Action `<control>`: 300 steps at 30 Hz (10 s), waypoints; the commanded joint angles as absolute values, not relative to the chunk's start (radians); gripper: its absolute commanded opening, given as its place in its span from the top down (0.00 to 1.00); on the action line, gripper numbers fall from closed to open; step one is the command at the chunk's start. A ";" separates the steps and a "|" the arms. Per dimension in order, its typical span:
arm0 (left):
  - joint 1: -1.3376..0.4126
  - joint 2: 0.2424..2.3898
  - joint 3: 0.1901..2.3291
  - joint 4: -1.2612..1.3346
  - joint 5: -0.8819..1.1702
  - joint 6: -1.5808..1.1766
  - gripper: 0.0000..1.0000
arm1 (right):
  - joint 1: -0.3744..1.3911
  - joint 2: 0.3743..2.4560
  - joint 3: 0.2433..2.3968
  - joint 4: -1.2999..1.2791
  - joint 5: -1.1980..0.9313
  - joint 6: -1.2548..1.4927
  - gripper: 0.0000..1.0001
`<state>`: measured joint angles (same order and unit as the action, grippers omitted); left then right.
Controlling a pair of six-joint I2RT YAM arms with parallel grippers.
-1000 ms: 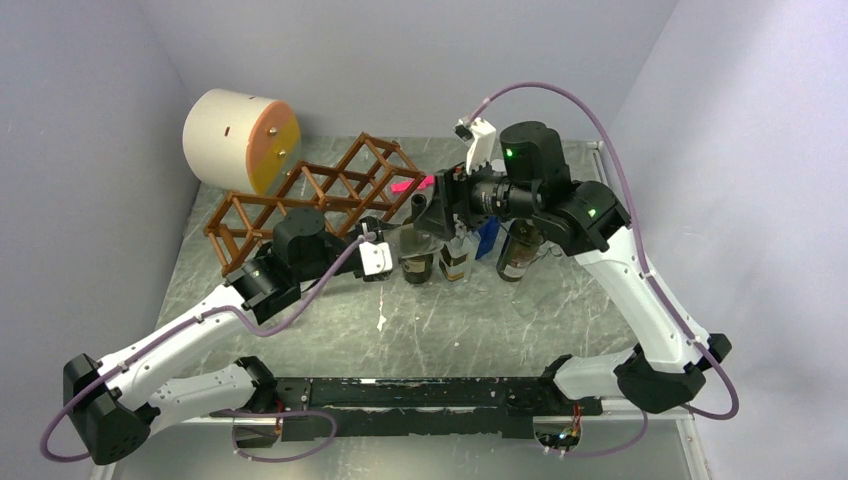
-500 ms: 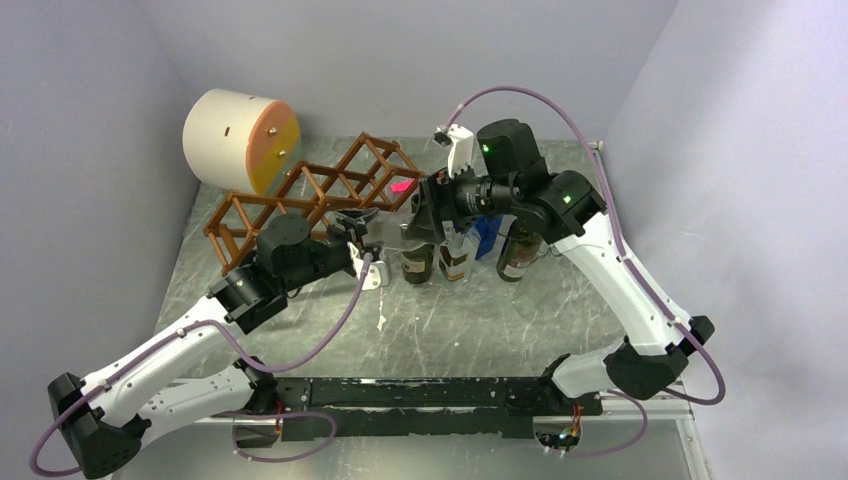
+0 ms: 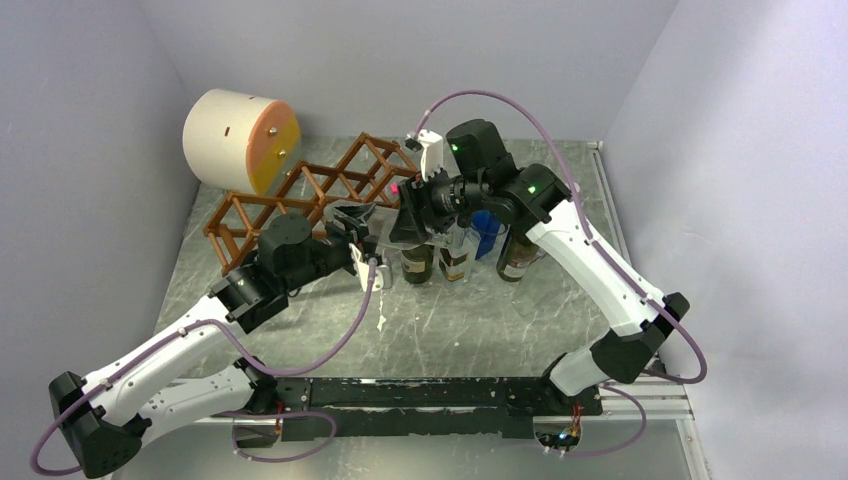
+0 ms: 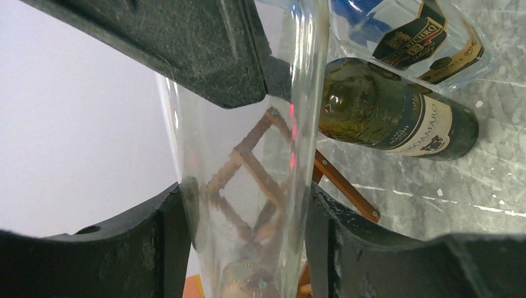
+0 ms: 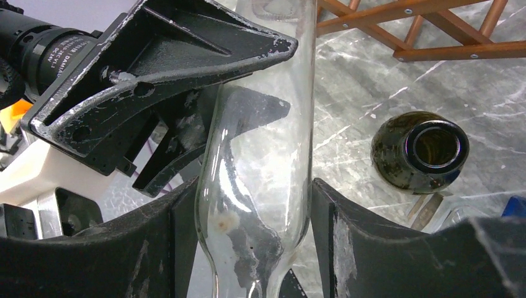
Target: Put the wine bottle on the wine rack
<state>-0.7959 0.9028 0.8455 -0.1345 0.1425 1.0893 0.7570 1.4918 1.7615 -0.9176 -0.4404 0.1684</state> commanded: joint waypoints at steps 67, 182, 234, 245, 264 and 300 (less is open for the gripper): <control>-0.805 0.634 1.020 -0.024 -0.140 0.377 0.01 | 0.931 1.391 1.607 -0.558 -0.130 0.201 1.00; 0.112 0.972 1.062 -0.650 0.110 -0.330 0.30 | 1.160 2.284 1.485 0.603 0.420 0.374 0.41; 0.106 0.941 1.103 -0.662 0.110 -0.302 0.28 | 1.119 2.179 1.467 0.301 0.278 0.687 0.50; 0.106 0.941 1.123 -0.671 0.112 -0.301 0.29 | 1.092 2.136 1.409 0.356 0.218 0.741 0.23; 0.104 0.915 1.164 -0.691 0.096 -0.299 0.28 | 1.193 2.044 1.475 0.202 0.448 0.594 0.26; -0.267 0.726 1.169 -0.607 0.404 -0.128 0.10 | 1.057 1.492 1.525 -0.484 0.901 0.454 0.23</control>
<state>-0.2413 0.7219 1.1885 -0.6495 0.3599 -0.1444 1.0935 1.5391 1.5120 -0.3725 0.8646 0.3897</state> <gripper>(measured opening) 0.907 0.764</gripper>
